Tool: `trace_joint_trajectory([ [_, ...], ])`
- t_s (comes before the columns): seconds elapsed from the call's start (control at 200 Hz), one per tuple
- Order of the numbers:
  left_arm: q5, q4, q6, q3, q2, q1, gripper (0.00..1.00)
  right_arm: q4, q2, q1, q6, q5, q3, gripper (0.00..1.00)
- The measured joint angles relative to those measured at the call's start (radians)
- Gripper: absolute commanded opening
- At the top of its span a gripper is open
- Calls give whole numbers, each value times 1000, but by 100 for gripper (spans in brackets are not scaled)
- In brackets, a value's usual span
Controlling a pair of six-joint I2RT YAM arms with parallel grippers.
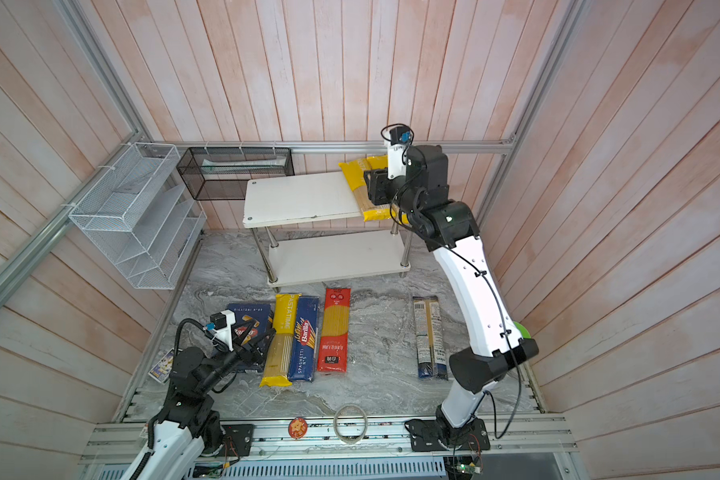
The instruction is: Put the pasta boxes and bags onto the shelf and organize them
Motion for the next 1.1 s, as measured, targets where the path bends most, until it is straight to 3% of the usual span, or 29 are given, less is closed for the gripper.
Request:
trace_joint_trajectory([
  [0.165,0,0,0,0,6,0,100,32,-160,8,14,-10,-234,53],
  [0.62,16,1,0,0,22,0,100,97,-307,-3,64,-39,-539,54],
  [1.1,16,1,0,0,21,0,100,180,-394,-166,109,-106,-676,55],
])
